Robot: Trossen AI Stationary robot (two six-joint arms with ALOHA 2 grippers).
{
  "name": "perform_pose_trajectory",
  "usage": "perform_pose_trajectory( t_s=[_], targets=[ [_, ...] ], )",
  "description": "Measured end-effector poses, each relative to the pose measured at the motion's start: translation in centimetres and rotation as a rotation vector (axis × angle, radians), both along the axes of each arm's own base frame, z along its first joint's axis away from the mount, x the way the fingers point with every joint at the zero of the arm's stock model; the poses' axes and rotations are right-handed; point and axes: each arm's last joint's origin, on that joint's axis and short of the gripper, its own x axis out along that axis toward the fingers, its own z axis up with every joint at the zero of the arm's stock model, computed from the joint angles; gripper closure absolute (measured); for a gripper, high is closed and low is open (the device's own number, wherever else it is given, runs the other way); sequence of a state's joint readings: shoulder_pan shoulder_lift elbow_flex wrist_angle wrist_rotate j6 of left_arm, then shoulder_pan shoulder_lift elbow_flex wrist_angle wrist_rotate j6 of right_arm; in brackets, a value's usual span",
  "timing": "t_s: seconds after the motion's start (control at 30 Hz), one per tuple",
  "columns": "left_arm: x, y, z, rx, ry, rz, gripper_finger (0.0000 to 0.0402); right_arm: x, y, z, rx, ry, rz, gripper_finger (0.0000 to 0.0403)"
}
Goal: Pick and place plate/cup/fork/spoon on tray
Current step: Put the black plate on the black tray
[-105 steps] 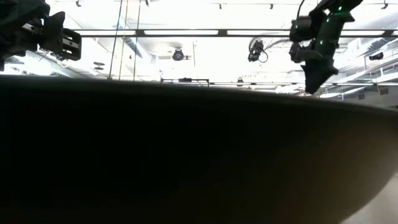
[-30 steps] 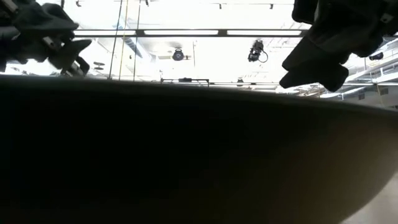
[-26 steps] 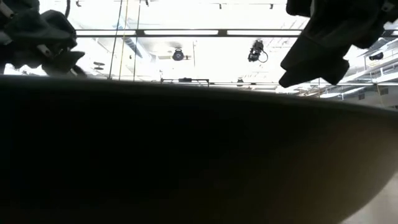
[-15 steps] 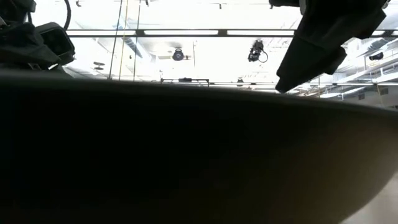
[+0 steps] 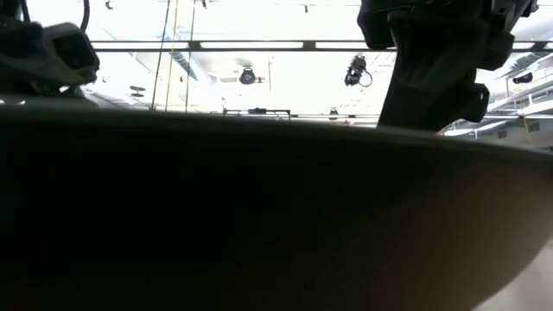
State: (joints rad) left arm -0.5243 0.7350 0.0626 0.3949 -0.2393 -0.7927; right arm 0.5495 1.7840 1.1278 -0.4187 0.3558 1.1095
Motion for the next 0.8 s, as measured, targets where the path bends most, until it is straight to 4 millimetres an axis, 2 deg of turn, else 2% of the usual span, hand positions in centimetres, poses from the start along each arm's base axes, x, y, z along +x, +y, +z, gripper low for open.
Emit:
perform_pose_trajectory(
  t_s=[0.2, 0.4, 0.8],
  targets=[
    [1.3, -0.9, 1.2, 0.050, 0.013, -0.015, 0.0260, 0.1, 0.2, -1.0, -0.007, 0.016, -0.039, 0.0245],
    [2.4, -1.6, 1.5, 0.089, 0.078, -0.018, 0.0260, -0.1, 0.4, -2.0, -0.024, 0.053, -0.052, 0.0245],
    [3.1, -2.0, 0.1, 0.084, 0.202, 0.007, 0.0260, 0.5, 0.9, -3.3, -0.020, 0.045, -0.042, 0.0245]
  ],
)
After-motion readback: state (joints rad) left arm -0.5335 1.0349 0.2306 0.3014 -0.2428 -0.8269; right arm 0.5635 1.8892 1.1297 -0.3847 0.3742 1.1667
